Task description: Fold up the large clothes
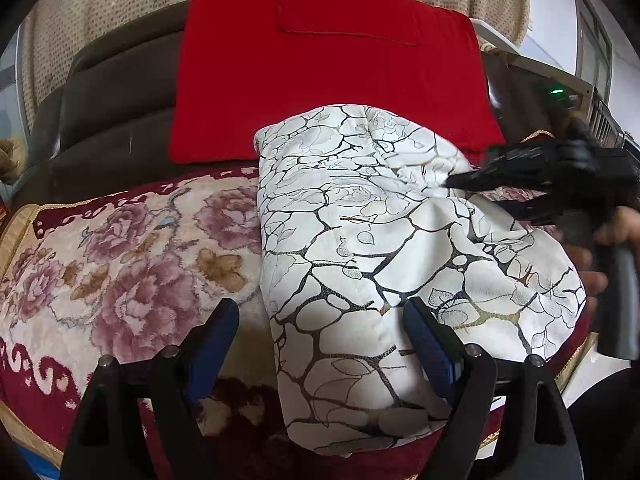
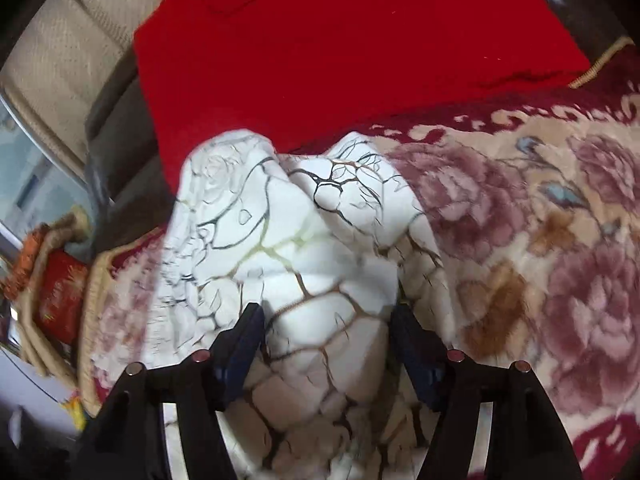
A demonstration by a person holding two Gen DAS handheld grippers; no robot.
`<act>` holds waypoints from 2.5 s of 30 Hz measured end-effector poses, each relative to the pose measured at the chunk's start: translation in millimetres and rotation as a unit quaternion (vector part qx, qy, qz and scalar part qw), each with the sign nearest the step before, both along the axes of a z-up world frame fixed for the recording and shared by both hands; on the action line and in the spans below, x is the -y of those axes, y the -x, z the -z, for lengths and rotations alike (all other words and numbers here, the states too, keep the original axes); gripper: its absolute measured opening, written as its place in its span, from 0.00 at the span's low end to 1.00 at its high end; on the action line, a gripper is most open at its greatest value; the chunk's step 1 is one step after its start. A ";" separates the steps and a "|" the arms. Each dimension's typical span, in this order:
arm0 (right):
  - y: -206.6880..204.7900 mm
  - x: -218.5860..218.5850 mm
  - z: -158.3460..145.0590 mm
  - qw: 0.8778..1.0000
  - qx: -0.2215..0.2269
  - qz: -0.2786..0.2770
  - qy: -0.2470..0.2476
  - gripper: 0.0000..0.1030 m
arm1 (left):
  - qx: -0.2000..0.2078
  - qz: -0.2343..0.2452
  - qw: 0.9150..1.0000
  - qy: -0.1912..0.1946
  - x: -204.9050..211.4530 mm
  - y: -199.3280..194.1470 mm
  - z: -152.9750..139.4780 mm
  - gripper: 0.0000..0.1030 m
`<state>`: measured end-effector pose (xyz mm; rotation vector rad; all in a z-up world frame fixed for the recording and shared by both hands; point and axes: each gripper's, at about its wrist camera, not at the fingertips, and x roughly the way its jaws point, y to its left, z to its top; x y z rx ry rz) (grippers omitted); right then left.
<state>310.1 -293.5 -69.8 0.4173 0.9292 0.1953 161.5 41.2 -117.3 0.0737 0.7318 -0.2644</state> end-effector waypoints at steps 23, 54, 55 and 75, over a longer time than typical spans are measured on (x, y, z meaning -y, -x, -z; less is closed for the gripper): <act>72.7 -15.4 -2.4 0.997 0.047 -0.050 -0.022 0.58 | 0.000 -0.008 1.000 -0.002 -0.7 0.5 1.2 0.83; 44.8 -16.2 11.1 0.992 0.055 -0.065 -0.092 0.57 | 0.002 -0.014 1.000 -0.012 4.0 -3.2 2.9 0.84; 38.2 -17.8 21.9 0.993 0.030 -0.062 -0.091 0.57 | 0.000 -0.013 1.000 -0.014 5.1 -3.8 3.5 0.84; 57.9 41.1 4.3 0.985 0.096 0.006 -0.142 0.59 | -0.027 0.022 0.997 0.074 -20.8 -14.2 -19.1 0.84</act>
